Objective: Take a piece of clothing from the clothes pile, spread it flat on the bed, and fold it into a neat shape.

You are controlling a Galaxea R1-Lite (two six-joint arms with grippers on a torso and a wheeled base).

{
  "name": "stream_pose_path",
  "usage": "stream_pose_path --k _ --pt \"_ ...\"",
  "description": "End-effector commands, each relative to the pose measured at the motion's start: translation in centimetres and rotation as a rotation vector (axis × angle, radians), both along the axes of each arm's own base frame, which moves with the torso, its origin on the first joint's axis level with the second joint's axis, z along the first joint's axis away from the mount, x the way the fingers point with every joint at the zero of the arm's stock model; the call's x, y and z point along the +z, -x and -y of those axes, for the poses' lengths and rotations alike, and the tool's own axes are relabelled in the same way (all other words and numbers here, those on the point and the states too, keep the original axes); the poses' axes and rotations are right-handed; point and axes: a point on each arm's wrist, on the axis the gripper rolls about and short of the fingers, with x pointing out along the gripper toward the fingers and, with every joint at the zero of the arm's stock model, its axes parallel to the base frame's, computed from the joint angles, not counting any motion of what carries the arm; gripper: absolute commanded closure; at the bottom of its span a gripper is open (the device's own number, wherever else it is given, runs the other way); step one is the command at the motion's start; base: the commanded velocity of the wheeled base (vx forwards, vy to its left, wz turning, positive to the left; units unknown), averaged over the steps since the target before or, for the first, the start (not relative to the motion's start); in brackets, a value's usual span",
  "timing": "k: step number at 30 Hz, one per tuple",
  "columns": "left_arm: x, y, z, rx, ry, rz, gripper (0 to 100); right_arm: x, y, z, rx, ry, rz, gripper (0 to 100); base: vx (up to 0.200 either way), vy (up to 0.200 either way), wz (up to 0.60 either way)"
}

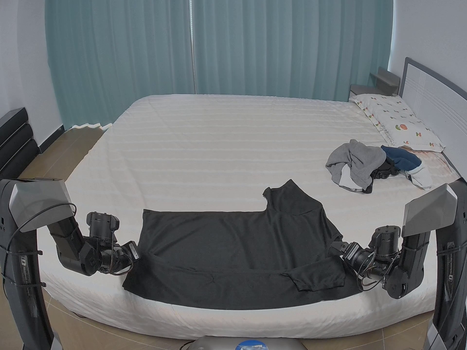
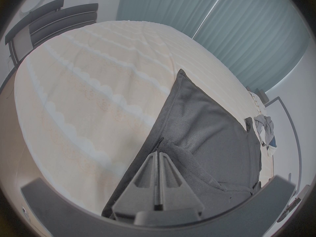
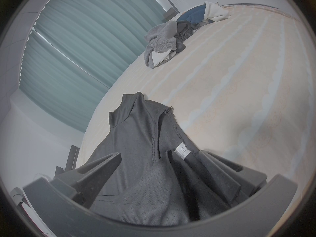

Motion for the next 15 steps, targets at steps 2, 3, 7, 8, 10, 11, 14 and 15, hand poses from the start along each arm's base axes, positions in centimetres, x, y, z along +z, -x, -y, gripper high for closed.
stream_pose_path --k 2,3,7,8,10,11,14,15 --pt "-0.08 0.03 0.02 0.0 0.0 -0.003 100 -0.76 -0.11 0.01 0.01 0.013 -0.015 0 0.0 0.0 0.0" --pt "-0.08 0.03 0.02 0.0 0.0 -0.003 100 -0.76 -0.11 0.01 0.01 0.013 -0.015 0 0.0 0.0 0.0" --pt "-0.08 0.03 0.02 0.0 0.0 -0.003 100 -1.43 0.13 0.0 0.026 0.041 -0.034 100 0.0 0.0 0.0" --pt "-0.08 0.03 0.02 0.0 0.0 -0.003 100 -1.47 0.1 0.0 0.026 0.041 -0.034 100 0.0 0.0 0.0" --pt "-0.08 0.03 0.02 0.0 0.0 -0.003 100 -1.52 0.11 0.0 0.027 0.042 -0.035 100 0.0 0.0 0.0" --pt "-0.08 0.03 0.02 0.0 0.0 -0.003 100 -1.56 0.12 0.0 0.027 0.042 -0.037 100 0.0 0.0 0.0" --pt "-0.08 0.03 0.02 0.0 0.0 -0.003 100 -1.52 0.11 0.0 0.027 0.042 -0.035 100 0.0 0.0 0.0" --pt "-0.08 0.03 0.02 0.0 0.0 -0.003 100 -1.52 0.1 0.05 0.025 0.042 -0.036 100 0.0 0.0 0.0"
